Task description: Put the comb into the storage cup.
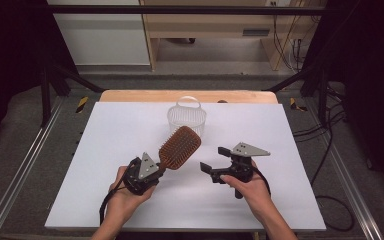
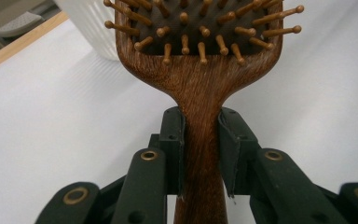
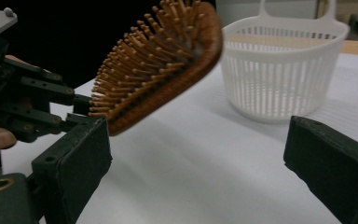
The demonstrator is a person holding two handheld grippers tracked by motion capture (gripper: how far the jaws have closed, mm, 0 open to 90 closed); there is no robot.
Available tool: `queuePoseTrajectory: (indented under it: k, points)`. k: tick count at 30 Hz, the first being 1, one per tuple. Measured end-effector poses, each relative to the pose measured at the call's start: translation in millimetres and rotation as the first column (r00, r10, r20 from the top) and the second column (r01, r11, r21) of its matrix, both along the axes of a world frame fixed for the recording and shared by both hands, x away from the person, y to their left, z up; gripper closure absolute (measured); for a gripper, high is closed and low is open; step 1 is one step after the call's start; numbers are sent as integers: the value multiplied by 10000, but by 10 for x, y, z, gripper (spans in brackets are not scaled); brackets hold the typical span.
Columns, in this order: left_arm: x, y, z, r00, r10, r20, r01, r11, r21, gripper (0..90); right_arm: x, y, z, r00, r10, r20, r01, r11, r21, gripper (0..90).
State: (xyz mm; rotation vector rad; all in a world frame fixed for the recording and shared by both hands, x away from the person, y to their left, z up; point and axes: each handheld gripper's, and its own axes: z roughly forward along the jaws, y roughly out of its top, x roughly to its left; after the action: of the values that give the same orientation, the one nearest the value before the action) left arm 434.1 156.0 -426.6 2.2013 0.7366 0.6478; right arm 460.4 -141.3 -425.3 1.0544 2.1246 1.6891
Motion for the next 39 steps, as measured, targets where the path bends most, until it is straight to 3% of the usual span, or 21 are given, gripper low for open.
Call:
queuePoseTrajectory:
  k: [11, 28, 39]
  points:
    - [-65, -169, 2, 9994, -340, 115, 340, 9994, -43, 728, 37, 181, 45, 9973, 613, -406, -590, 9967, 565, 90]
    - [-134, -298, 49, 9976, -585, 379, 594, 9979, -239, 728, 71, 181, 77, 9962, 634, -592, -560, 9912, 1204, 106]
    - [-171, -329, 135, 9946, -559, 872, 606, 9968, -521, 728, 112, 188, 191, 9963, 593, -625, -458, 9788, 1997, 181]
